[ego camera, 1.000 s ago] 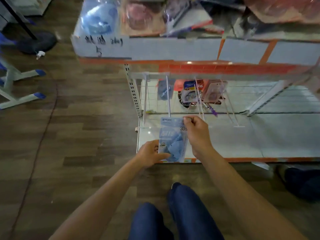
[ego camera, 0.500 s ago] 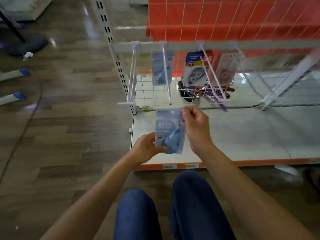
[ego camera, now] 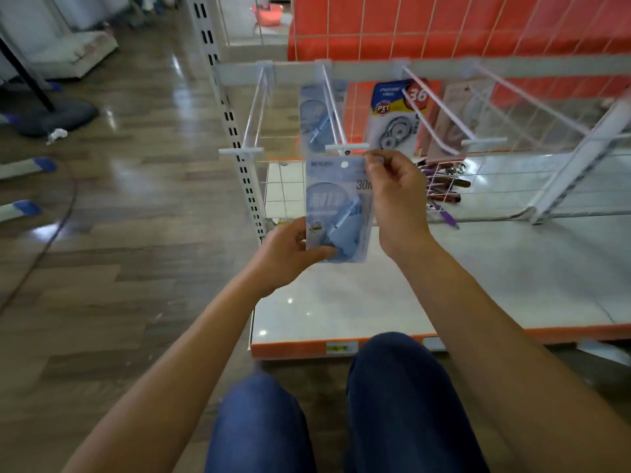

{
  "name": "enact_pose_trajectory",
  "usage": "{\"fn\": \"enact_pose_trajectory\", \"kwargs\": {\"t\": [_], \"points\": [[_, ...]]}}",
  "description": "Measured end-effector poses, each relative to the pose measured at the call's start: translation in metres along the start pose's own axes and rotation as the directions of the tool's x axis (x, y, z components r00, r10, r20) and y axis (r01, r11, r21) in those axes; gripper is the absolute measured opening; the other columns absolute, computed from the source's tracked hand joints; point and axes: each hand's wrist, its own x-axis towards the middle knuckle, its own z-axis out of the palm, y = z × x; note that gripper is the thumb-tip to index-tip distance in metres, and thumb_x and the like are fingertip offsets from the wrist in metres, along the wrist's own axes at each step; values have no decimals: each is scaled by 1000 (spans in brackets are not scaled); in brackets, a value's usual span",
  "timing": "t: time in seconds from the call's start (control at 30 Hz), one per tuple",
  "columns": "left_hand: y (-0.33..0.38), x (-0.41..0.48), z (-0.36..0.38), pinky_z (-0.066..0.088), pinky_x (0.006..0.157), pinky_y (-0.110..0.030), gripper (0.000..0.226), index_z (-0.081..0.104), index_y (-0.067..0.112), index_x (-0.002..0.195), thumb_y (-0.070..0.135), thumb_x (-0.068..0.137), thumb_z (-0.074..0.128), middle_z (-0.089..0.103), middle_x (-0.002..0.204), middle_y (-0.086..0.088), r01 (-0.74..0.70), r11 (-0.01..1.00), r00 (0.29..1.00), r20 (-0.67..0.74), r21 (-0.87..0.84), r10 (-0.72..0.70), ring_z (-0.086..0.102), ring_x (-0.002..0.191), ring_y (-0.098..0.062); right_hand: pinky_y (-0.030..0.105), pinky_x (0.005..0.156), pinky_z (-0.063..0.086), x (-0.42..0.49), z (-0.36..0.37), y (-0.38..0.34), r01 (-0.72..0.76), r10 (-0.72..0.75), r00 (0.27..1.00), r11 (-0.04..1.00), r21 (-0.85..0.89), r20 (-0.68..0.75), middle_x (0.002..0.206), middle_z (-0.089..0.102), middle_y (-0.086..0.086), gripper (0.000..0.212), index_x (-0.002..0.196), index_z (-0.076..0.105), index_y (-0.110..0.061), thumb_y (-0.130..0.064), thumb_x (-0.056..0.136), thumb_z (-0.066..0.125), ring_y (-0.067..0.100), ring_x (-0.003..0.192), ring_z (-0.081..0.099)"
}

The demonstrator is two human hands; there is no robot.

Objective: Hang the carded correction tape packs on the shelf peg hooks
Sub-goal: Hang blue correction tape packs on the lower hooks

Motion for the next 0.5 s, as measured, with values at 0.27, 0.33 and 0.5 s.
{"fn": "enact_pose_trajectory", "kwargs": {"t": [0.27,0.33,0.5], "points": [[-2,7,-1,57,88,-41,37,62,17,116,14,81,74,70,108,1,-59,998,998,-15,30,60,68,98,-15,26,78,56,8,1,1,22,-23,999,999,36,28,83,65,-10,20,80,61,-26,-14,95,55,1,80,62],[-1,8,-1,57,87,-39,40,61,16,118,16,81,74,70,108,1,-85,995,996,-18,45,86,67,98,-14,26,77,56,9,0,0,38,-41,998,998,56,43,84,65,-10,19,81,60,-26,-14,95,55,2,80,62],[-1,14,-3,57,87,-39,38,62,17,116,16,81,74,70,107,1,-76,996,996,-41,43,77,68,97,-15,31,84,56,15,3,-1,66,-67,994,998,23,82,80,63,-18,13,86,61,-25,-17,95,55,-2,79,62]]}}
